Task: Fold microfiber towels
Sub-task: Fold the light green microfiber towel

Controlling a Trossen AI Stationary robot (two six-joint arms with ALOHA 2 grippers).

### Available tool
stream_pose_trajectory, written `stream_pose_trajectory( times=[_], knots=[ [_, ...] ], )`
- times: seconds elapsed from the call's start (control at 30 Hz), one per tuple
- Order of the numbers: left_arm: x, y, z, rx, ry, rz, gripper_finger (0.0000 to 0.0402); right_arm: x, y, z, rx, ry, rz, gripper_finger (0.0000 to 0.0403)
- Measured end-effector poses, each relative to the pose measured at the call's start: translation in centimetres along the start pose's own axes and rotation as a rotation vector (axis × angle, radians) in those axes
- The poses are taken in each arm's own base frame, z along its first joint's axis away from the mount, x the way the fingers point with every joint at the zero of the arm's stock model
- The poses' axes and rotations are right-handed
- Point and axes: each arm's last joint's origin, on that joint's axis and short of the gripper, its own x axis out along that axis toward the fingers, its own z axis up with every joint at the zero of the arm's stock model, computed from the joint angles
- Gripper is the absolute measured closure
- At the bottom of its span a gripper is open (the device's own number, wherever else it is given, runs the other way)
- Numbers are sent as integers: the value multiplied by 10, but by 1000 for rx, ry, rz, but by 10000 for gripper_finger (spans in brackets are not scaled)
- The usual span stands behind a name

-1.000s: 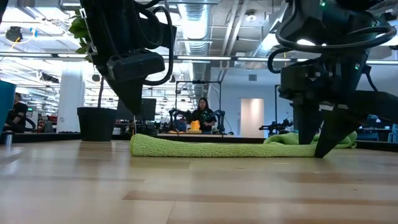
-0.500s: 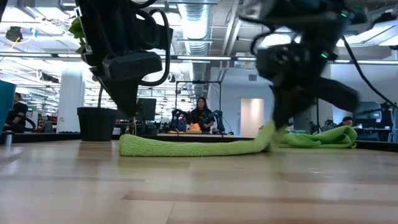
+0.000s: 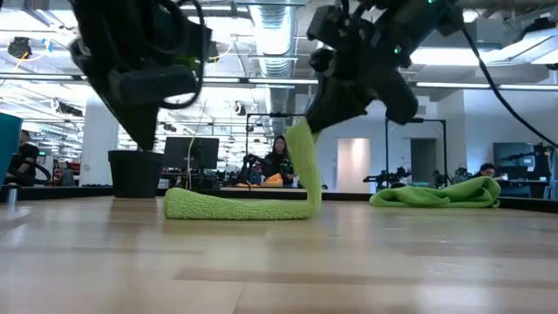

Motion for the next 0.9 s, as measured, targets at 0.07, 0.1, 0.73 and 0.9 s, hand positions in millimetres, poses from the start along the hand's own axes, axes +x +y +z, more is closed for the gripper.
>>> stream_pose_trajectory(
  times=[0.07,0.1,0.73,0.9],
  knots=[
    [-3,4,-3,-19,8,31,278,10,0,3,-14,-30,-17,396],
    [-4,5,-5,-28,18,44,278,17,1,6,-15,-43,-22,394],
    [-11,10,-19,-45,80,93,278,89,-6,59,-136,-101,34,395],
    [-12,10,-19,-42,79,94,278,96,-3,56,-124,-100,69,376]
  ],
)
